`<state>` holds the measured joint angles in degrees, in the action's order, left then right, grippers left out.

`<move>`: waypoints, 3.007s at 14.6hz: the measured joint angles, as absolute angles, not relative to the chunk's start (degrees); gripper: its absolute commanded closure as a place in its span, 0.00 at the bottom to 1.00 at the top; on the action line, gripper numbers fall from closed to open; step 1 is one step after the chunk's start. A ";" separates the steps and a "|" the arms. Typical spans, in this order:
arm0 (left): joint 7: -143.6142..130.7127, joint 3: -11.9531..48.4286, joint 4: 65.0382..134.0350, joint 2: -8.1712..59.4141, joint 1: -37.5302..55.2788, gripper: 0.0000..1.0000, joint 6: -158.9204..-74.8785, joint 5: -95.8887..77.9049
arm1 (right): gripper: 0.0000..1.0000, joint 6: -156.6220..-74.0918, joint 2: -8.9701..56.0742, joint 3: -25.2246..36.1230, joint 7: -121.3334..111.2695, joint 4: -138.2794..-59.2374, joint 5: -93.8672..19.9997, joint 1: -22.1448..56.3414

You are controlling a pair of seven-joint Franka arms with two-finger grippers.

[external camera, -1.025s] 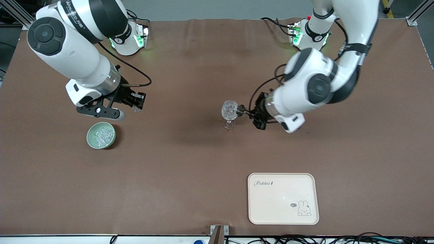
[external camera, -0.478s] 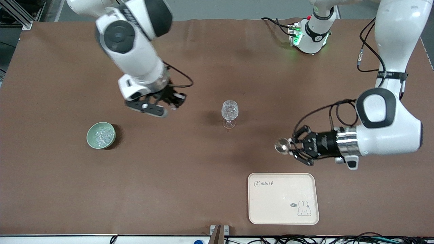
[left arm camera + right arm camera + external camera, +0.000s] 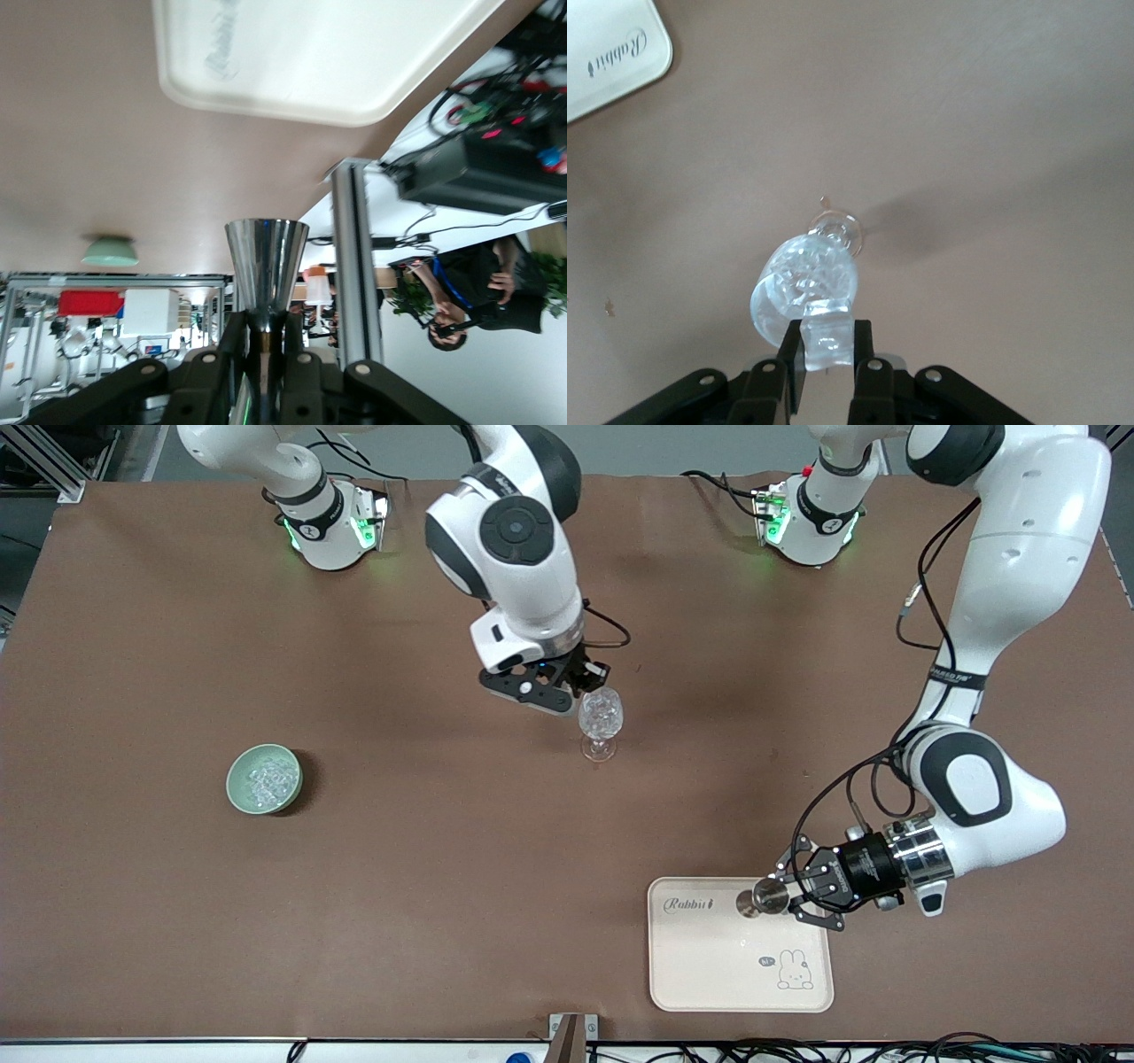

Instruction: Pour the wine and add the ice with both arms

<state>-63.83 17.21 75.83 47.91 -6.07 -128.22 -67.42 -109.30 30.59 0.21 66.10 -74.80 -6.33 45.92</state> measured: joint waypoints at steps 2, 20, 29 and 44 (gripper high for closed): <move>-59.90 16.64 72.94 52.21 -6.43 0.99 -128.71 -67.88 | 0.97 -110.48 31.78 0.24 66.23 -74.59 -6.33 46.71; -52.87 16.61 67.53 64.32 -7.10 0.00 -134.15 -74.85 | 0.03 -114.83 35.33 0.66 66.19 -74.15 -2.20 48.31; -57.14 16.67 66.60 60.74 -8.72 0.00 -132.77 -61.34 | 0.01 -99.56 25.07 3.16 48.16 -71.74 -1.59 34.87; -66.62 17.09 66.52 47.22 -11.96 0.00 -109.46 -19.40 | 0.03 -95.94 4.24 3.32 13.90 -93.32 1.16 4.03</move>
